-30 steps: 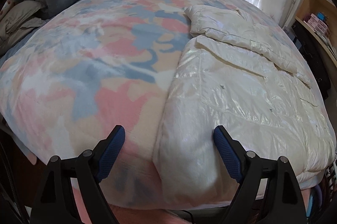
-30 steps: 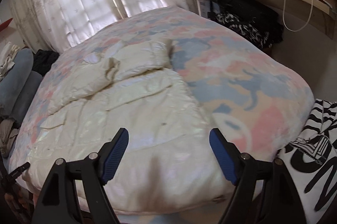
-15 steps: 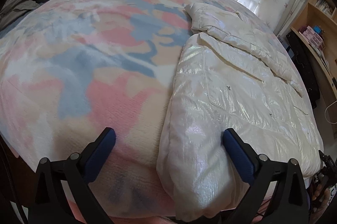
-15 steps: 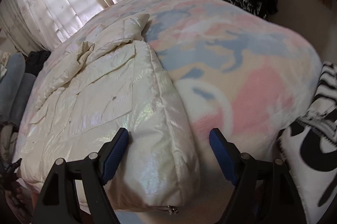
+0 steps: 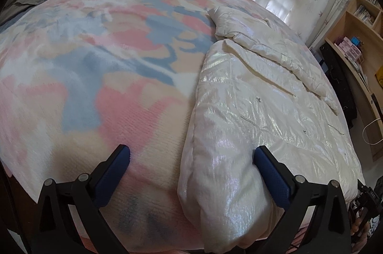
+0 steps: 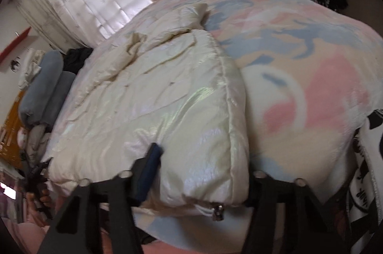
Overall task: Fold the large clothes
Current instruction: 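Grasp the jacket side edge with the left tool while the right tool grasps beside it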
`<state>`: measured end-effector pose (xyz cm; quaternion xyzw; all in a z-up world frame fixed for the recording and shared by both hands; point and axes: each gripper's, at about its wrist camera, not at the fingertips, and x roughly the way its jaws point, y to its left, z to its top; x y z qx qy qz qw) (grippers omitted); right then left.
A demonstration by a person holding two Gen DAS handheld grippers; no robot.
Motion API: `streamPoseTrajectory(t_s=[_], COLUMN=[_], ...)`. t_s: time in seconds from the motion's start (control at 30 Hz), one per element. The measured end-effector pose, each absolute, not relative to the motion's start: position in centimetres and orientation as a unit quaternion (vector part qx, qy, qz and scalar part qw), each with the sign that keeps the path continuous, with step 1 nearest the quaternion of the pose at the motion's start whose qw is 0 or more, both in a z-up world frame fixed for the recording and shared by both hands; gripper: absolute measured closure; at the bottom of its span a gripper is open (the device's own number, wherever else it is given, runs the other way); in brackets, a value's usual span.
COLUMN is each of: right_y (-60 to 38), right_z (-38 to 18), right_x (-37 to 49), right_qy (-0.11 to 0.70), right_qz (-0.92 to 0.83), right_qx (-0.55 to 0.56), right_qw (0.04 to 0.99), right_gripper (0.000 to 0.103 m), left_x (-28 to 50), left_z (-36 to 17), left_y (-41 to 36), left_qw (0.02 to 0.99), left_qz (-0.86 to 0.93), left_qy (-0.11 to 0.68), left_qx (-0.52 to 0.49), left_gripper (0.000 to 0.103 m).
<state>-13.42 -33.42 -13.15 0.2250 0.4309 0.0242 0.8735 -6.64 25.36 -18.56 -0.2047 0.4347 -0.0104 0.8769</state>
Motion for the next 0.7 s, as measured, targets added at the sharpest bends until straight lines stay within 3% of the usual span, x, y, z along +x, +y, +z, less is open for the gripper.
streamPoseTrajectory(t_s=[0.07,0.53,0.63,0.7], right_y=[-33.3,-32.7,-32.6,-32.7], right_z=[-12.9,-14.5,-14.6,-14.7], right_x=[-13.4,-12.3,-12.2,-12.1], right_qy=[0.423,0.427,0.427,0.428], right_qz=[0.038,0.033,0.033,0.032], right_qx=[0.242,0.267,0.266,0.269], right_qw=[0.873,0.863,0.864,0.862], right_gripper=[0.065,0.062,0.062,0.062], left_x=[-6.9,-7.1,-7.0,-7.0], left_z=[-18.6,-18.7,-18.8,-18.7], left_y=[25.2,21.9,21.3,21.4], left_qw=[0.877,0.870,0.873,0.873], left_qz=[-0.014,-0.043,-0.036,-0.029], left_qy=[0.432,0.435,0.430,0.420], left_qx=[-0.209,-0.229,-0.229,-0.247], left_gripper=[0.001,0.002,0.009,0.023])
